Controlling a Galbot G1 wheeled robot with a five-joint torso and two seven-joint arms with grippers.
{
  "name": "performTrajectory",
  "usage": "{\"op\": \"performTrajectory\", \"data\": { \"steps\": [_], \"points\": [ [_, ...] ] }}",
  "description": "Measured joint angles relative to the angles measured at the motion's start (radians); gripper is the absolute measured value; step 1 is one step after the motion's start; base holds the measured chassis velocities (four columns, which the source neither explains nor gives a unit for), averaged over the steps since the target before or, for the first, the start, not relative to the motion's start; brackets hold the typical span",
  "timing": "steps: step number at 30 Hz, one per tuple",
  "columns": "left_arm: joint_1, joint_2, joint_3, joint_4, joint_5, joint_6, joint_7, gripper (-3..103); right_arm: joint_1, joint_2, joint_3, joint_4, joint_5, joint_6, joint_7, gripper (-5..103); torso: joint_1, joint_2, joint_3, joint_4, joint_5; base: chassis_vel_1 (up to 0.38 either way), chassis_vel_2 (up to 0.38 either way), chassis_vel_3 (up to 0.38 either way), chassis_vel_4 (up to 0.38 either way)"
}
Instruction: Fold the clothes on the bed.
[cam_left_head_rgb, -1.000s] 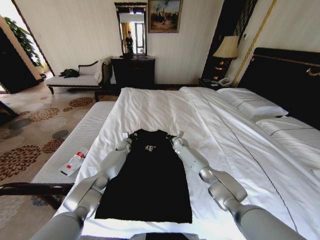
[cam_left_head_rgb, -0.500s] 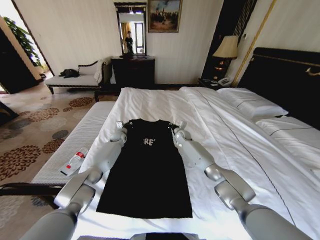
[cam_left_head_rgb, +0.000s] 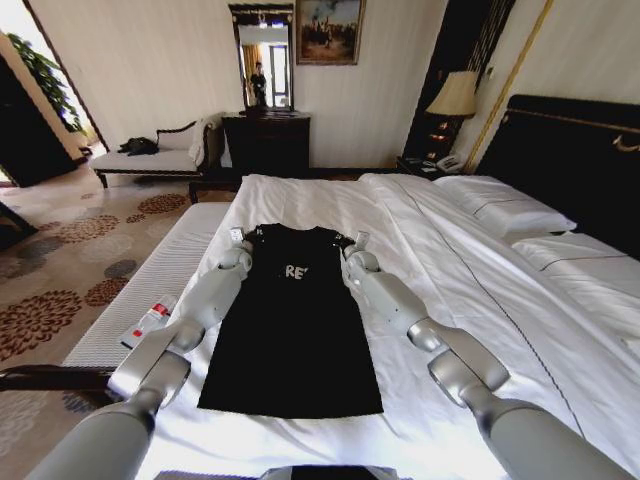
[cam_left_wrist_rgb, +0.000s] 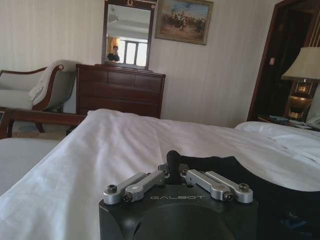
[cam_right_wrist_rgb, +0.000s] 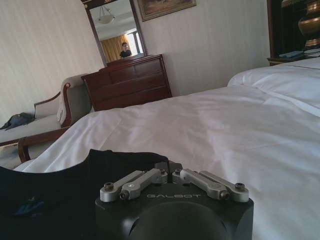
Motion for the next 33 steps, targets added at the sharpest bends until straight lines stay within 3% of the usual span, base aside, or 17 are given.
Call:
{"op": "performTrajectory", "data": {
  "steps": [7,11,14,17,33],
  "points": [
    [-0.042,-0.021,0.041,0.058,-0.003,-0.031,0.018,2,0.015,0.005,0.016,-0.032,-0.007,0.013,-0.009,0,0.000,0.000,0.000,-0.0002,0.0000,0.000,0.000,0.000,0.000],
    [-0.005,-0.004,0.033,0.008,-0.002,-0.039,0.012,2,-0.014,-0.008,0.020,0.021,-0.008,0.015,-0.001,0,0.000,0.000,0.000,-0.0003,0.0003,0.000,0.000,0.000,0.000],
    [0.087,0.039,0.008,-0.123,0.005,-0.030,-0.013,2,-0.086,-0.032,0.032,0.156,-0.005,0.012,0.035,0,0.000,0.000,0.000,0.0002,0.0002,0.000,0.000,0.000,0.000],
    [0.139,0.047,-0.020,-0.182,0.020,-0.029,-0.034,2,-0.130,-0.040,0.036,0.223,-0.012,0.011,0.057,0,0.000,0.000,0.000,0.0003,-0.0004,0.000,0.000,0.000,0.000],
    [0.409,0.170,-0.074,-0.550,0.067,-0.114,-0.154,2,-0.418,-0.167,0.059,0.644,-0.002,0.014,0.189,0,0.000,0.000,0.000,0.0000,0.0000,0.000,0.000,0.000,0.000]
  ]
}}
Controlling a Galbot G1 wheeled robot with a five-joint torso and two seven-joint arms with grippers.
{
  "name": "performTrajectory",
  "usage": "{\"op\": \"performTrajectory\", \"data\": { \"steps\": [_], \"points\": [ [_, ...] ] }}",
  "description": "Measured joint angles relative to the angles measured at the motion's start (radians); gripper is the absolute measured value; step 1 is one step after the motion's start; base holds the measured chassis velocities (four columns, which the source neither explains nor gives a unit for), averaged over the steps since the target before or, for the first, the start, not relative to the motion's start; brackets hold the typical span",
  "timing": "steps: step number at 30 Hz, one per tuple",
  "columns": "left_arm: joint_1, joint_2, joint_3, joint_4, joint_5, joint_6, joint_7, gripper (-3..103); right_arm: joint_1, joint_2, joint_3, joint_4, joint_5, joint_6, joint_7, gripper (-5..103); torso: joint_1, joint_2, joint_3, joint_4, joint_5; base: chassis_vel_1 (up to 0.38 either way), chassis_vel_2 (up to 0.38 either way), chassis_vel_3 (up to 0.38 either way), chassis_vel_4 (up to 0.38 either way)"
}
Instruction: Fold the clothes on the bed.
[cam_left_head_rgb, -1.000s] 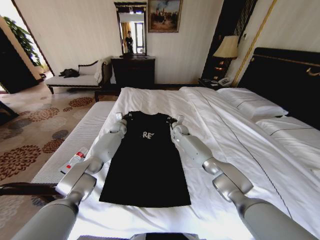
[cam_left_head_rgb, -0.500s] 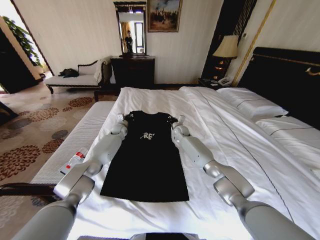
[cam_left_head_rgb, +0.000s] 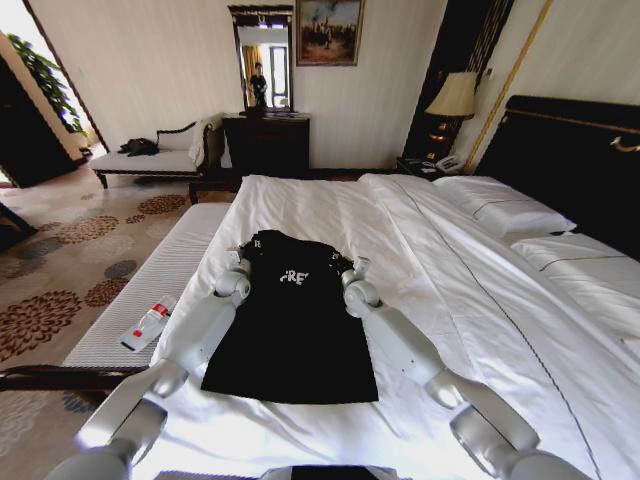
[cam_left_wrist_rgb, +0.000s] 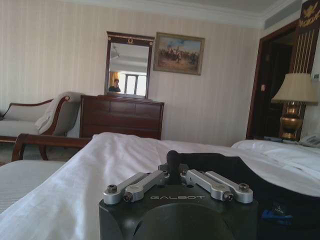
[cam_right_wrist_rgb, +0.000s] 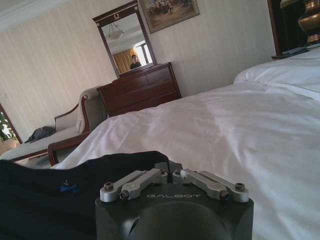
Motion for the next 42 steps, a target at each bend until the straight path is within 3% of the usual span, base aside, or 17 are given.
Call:
{"op": "performTrajectory", "data": {
  "steps": [4,9,13,20,30,42],
  "points": [
    [0.072,0.023,-0.010,-0.101,0.007,-0.014,-0.031,2,-0.049,-0.042,0.012,0.082,0.000,0.000,0.020,0,0.000,0.000,0.000,0.0003,0.0002,0.000,0.000,0.000,0.000],
    [0.204,0.050,-0.037,-0.232,0.044,-0.044,-0.067,2,-0.193,-0.142,0.059,0.242,-0.035,0.008,0.032,0,0.000,0.000,0.000,-0.0005,0.0000,0.000,0.000,0.000,0.000],
    [0.283,0.075,-0.079,-0.288,0.055,-0.050,-0.072,2,-0.261,-0.161,0.050,0.300,-0.068,0.009,0.034,0,0.000,0.000,0.000,-0.0004,-0.0001,0.000,0.000,0.000,0.000],
    [0.471,0.110,-0.128,-0.425,0.098,-0.067,-0.099,2,-0.436,-0.167,0.081,0.425,-0.163,0.017,0.032,0,0.000,0.000,0.000,0.0003,-0.0002,0.000,0.000,0.000,0.000],
    [0.572,0.107,-0.137,-0.520,0.151,-0.088,-0.112,2,-0.639,-0.210,0.173,0.550,-0.243,0.027,0.011,0,0.000,0.000,0.000,-0.0001,0.0001,0.000,0.000,0.000,0.000],
    [0.776,0.120,-0.167,-0.624,0.230,-0.118,-0.101,2,-0.783,-0.189,0.245,0.625,-0.293,0.039,-0.015,0,0.000,0.000,0.000,0.0001,0.0000,0.000,0.000,0.000,0.000]
  ]
}}
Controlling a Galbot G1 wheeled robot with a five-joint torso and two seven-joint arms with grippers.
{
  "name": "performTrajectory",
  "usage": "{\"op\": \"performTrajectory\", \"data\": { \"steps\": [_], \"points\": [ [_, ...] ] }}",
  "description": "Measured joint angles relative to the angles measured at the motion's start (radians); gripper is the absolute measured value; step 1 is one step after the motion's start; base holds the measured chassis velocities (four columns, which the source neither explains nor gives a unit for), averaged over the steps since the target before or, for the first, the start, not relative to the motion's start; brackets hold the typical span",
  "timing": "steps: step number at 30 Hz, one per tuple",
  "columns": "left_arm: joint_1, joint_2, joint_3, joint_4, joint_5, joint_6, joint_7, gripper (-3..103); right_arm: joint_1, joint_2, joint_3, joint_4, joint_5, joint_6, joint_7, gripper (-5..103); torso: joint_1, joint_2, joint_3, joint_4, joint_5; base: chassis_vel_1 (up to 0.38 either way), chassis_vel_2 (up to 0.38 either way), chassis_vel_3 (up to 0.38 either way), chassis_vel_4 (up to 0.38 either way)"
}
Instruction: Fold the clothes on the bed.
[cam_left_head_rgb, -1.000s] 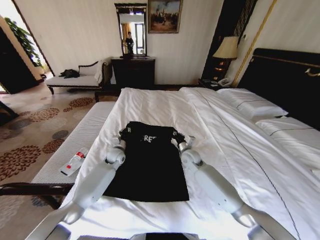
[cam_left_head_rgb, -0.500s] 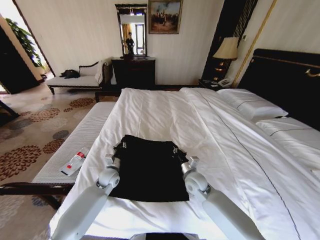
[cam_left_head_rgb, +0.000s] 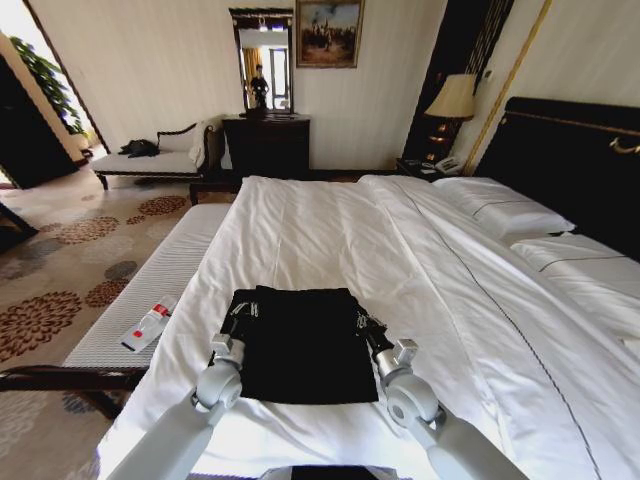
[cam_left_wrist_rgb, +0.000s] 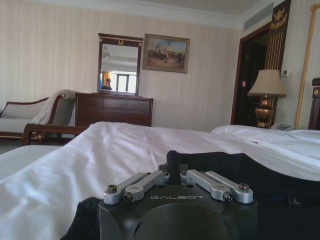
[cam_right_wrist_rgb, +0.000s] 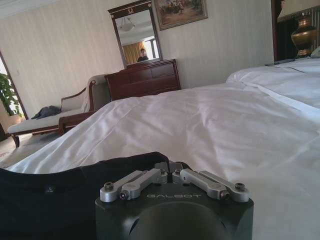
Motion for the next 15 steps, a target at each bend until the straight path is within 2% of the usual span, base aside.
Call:
{"op": "performTrajectory", "data": {
  "steps": [9,15],
  "points": [
    [0.111,0.023,-0.074,-0.032,0.018,-0.024,0.026,2,-0.092,0.024,-0.003,0.034,-0.068,0.016,-0.020,0,0.000,0.000,0.000,-0.0001,-0.0001,0.000,0.000,0.000,0.000],
    [0.151,0.027,-0.090,-0.057,0.027,-0.030,0.032,2,-0.135,0.031,0.006,0.051,-0.085,0.020,-0.026,0,0.000,0.000,0.000,-0.0001,-0.0001,0.000,0.000,0.000,0.000]
  ]
}}
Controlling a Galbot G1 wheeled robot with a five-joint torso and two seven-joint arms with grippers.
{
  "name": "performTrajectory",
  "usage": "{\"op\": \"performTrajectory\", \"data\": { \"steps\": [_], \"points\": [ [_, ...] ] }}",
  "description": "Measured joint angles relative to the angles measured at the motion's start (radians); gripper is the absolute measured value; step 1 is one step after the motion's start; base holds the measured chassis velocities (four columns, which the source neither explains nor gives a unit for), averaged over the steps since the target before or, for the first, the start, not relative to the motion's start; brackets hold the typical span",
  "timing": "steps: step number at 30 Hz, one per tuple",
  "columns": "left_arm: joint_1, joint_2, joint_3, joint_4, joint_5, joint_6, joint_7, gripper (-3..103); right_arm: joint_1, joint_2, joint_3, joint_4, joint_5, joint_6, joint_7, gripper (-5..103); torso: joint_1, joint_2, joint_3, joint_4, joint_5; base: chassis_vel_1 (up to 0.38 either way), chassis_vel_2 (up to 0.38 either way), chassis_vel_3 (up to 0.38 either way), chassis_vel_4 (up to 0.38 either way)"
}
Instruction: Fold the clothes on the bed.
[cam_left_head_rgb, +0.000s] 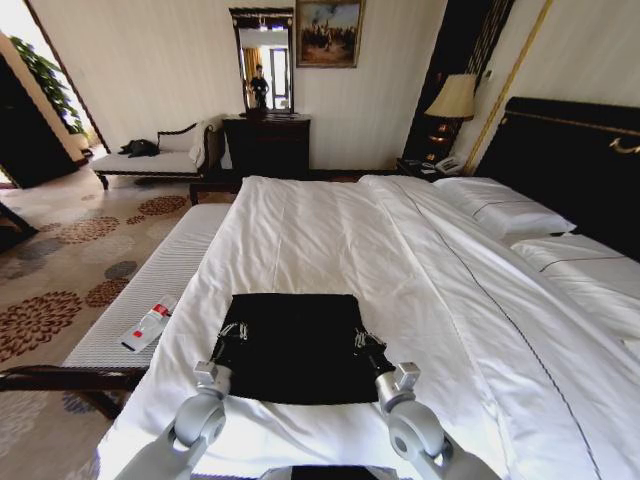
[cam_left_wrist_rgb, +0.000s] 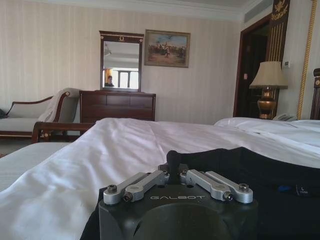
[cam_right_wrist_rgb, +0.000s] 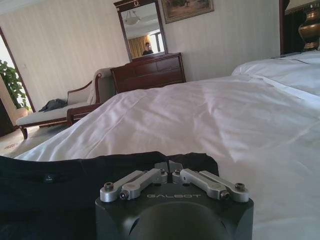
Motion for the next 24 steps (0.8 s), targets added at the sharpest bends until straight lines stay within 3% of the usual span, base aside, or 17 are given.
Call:
{"op": "performTrajectory", "data": {
  "steps": [24],
  "points": [
    [0.129,0.028,0.003,-0.011,0.057,-0.022,0.008,2,-0.107,0.042,-0.009,-0.039,-0.080,0.055,-0.029,0,0.000,0.000,0.000,0.0000,0.0002,0.000,0.000,0.000,0.000]
  ]
}}
